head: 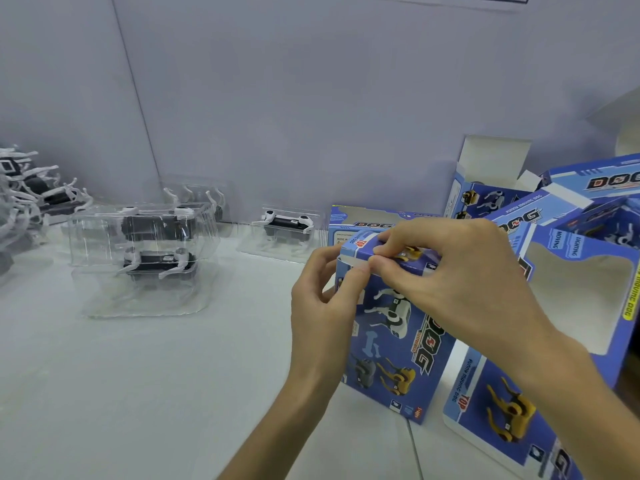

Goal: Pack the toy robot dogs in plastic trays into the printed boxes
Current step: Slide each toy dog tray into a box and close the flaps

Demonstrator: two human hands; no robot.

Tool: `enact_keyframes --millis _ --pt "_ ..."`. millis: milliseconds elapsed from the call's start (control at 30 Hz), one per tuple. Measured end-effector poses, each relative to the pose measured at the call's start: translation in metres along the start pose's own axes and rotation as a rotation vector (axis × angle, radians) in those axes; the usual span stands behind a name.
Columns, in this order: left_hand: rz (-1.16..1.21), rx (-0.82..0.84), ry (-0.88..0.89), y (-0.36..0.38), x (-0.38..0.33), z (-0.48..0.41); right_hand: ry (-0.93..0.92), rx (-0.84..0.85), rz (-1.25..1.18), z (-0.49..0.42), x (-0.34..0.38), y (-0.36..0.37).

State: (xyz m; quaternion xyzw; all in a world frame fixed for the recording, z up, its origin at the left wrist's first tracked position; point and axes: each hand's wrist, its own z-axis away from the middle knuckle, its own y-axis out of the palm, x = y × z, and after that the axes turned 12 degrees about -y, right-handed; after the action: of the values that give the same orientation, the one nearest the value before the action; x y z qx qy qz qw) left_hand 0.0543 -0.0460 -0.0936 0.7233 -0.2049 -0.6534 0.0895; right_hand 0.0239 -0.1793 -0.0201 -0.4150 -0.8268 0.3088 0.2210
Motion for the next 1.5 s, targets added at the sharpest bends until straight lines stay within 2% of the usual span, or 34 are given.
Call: enact_keyframes --millis 167,233,300,433,500,633,733,800,867,1067,1333,1500 --pt "-0.040 0.002 0.161 -0.005 0.001 0.003 0.047 0.170 -0.184 0.006 -0.011 -0.014" --pt "-0.197 -0.052 0.350 -0.005 0.002 0.003 0.039 0.252 -0.228 0.013 -0.018 -0.019" --pt "-0.389 -0.097 0.527 -0.007 0.004 0.001 0.010 0.257 -0.267 0.019 -0.022 -0.021" --pt "-0.412 -0.090 0.528 -0.014 0.002 -0.005 0.035 0.045 -0.497 0.041 -0.037 -0.015" --pt "-0.387 -0.074 0.519 -0.016 0.002 -0.006 0.072 -0.116 -0.620 0.057 -0.043 -0.006" --pt "-0.372 -0.056 0.526 -0.014 0.003 -0.007 0.252 -0.417 -0.995 0.075 -0.044 0.011" --pt "-0.381 -0.058 0.499 -0.014 0.004 -0.007 0.454 -0.460 -1.066 0.068 -0.040 0.016" --pt "-0.370 -0.057 0.490 -0.015 0.005 -0.006 0.590 -0.402 -1.145 0.063 -0.036 0.017" --pt "-0.363 -0.058 0.483 -0.016 0.005 -0.006 0.648 -0.341 -1.204 0.059 -0.032 0.016" --pt "-0.344 -0.058 0.467 -0.013 0.003 -0.004 0.677 -0.333 -1.119 0.049 -0.031 0.012" --pt "-0.342 -0.044 0.444 -0.010 0.001 -0.002 0.358 -0.474 -1.186 0.062 -0.031 0.018" --pt "-0.398 -0.073 0.498 -0.008 0.003 0.002 0.231 -0.436 -0.796 0.066 -0.027 0.016"
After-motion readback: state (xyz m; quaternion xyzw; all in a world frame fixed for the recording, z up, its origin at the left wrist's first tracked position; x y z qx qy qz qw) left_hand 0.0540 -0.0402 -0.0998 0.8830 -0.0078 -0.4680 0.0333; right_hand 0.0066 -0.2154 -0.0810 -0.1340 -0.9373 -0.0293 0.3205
